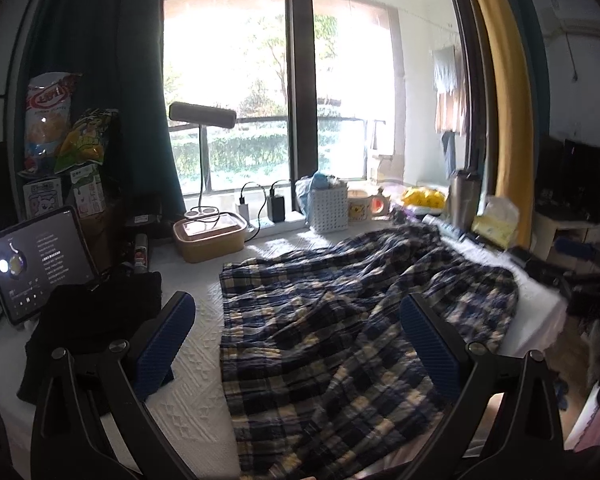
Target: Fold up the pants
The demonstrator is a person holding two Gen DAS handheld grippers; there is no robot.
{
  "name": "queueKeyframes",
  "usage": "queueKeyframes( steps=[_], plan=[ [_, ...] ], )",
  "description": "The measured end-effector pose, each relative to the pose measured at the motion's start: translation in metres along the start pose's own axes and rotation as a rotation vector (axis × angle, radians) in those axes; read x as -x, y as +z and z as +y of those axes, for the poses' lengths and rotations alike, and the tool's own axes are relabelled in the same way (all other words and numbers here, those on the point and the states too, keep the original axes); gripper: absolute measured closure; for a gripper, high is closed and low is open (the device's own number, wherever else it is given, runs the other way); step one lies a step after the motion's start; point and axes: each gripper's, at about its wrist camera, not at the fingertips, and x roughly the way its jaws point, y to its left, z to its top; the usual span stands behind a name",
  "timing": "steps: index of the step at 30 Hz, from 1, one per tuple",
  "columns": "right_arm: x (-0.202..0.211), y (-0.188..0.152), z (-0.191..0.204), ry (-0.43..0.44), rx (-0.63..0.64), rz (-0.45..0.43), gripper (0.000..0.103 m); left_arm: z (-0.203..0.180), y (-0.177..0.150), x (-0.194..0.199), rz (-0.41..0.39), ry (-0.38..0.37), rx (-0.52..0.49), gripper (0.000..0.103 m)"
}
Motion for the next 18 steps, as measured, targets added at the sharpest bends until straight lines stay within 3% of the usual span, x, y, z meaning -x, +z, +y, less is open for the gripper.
queueKeyframes(
  steps=[18],
  plan=[
    [-0.125,0.032,-0.061,-0.011,-0.021,0.144,0.006,0.046,0.009,-0.165,0.282,0.038,0.003,0.002]
  ],
)
